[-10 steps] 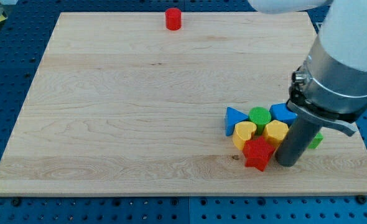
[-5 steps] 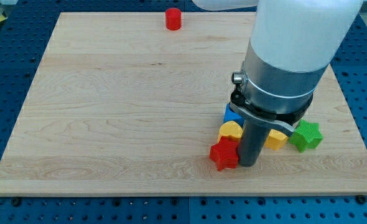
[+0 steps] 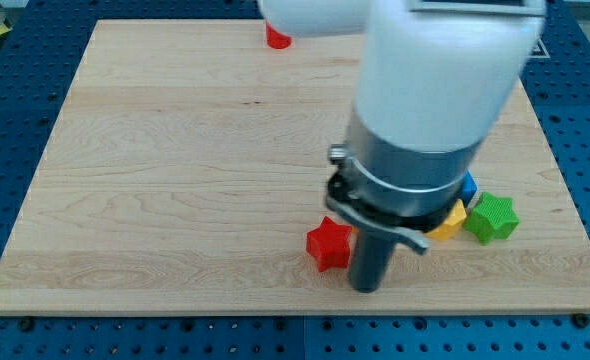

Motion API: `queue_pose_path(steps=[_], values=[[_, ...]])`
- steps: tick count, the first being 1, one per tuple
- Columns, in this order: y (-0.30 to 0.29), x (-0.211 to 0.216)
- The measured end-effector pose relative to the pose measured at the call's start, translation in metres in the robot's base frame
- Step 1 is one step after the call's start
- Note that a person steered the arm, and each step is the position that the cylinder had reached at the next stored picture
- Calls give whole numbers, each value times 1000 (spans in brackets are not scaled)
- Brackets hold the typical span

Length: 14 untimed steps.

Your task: Move the red star into the red circle

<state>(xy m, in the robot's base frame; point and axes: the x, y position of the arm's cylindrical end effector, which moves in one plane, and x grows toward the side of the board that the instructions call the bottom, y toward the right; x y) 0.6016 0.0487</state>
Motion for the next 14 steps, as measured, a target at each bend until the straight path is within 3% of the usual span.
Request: queue_pose_path(steps=[1, 4, 6, 9, 10, 11, 13, 14], values=[[-33, -2], [-16, -73], [-4, -141], [76, -246], [72, -280], [76, -277], [97, -223], [86, -237]])
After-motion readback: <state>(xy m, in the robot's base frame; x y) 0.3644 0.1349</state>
